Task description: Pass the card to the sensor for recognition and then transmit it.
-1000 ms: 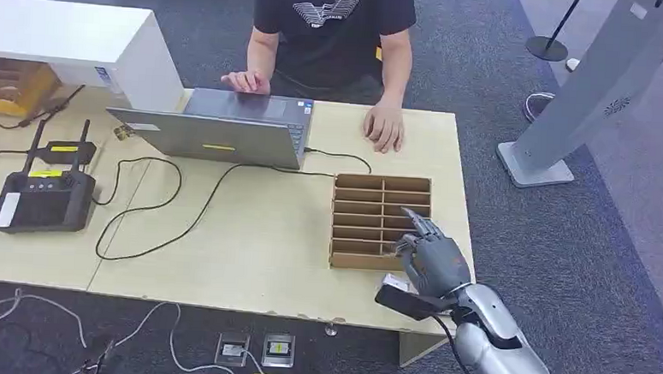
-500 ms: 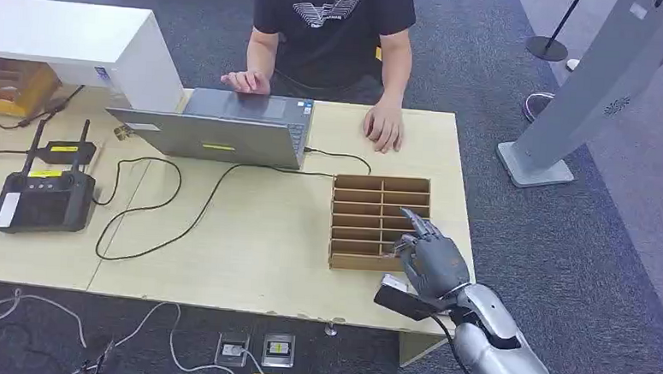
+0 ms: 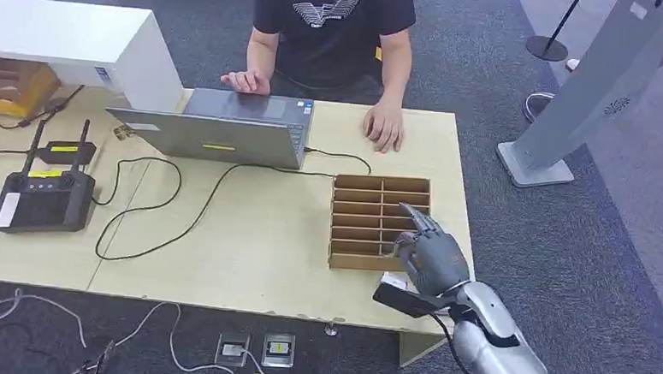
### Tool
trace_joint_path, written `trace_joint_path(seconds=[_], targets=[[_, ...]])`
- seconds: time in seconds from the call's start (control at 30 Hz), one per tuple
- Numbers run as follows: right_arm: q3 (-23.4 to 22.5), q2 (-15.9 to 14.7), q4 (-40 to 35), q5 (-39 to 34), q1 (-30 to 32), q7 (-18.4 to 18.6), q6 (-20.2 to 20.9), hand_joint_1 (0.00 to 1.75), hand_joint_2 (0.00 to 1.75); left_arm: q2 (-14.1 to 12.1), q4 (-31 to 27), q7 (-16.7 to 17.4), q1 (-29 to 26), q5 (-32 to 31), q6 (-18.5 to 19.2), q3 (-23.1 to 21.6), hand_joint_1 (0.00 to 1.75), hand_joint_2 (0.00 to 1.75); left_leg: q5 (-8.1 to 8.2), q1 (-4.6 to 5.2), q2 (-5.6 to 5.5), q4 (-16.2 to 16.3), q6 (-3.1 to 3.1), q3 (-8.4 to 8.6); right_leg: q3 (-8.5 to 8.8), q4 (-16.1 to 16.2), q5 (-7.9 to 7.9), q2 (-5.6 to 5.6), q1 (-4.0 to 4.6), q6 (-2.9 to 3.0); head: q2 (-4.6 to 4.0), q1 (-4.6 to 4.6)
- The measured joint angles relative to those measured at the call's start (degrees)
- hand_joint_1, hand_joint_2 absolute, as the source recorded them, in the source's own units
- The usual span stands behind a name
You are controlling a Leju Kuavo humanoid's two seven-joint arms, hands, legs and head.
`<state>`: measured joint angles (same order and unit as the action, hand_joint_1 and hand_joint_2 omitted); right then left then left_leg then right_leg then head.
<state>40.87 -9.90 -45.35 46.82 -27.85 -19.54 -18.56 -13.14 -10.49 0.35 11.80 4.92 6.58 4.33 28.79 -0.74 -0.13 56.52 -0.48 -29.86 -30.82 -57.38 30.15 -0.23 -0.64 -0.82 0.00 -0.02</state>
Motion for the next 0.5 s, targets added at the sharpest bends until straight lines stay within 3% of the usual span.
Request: trace_joint_path(seconds=[0.2,0.33,0.5], targets=[[-1.42,0.85,-3.48,-0.44,-2.46,-0.29,-0.48,1.75,1.75,-0.02,0.0,-0.74,0.0,0.31,-0.39,0.0,0.0,0.0,-0.01,0.0,0.0,0.0,-0.01,0.01,-0.01,-0.05,-0.01,0.0,-0.01,0.01,0.0,-0.02],[-3.32,2.08,-7.94,-0.42,-5.75,-0.88,2.73,1.75,1.75,-0.28,0.0,-1.66,-0.12,0.64,-0.7,0.02,0.0,0.0,-0.05,0.0,0.01,0.0,-0.07,0.05,-0.02,-0.07,-0.01,0.0,0.0,0.01,0.0,0.0],[-4.7,2.8,-11.5,0.39,-6.49,-1.07,3.11,1.75,1.75,-0.33,0.0,-1.68,-0.31,0.63,-0.79,0.02,0.0,0.0,-0.06,0.0,-0.04,0.0,-0.08,0.02,-0.01,-0.07,-0.01,-0.06,0.0,0.01,0.0,-0.02]])
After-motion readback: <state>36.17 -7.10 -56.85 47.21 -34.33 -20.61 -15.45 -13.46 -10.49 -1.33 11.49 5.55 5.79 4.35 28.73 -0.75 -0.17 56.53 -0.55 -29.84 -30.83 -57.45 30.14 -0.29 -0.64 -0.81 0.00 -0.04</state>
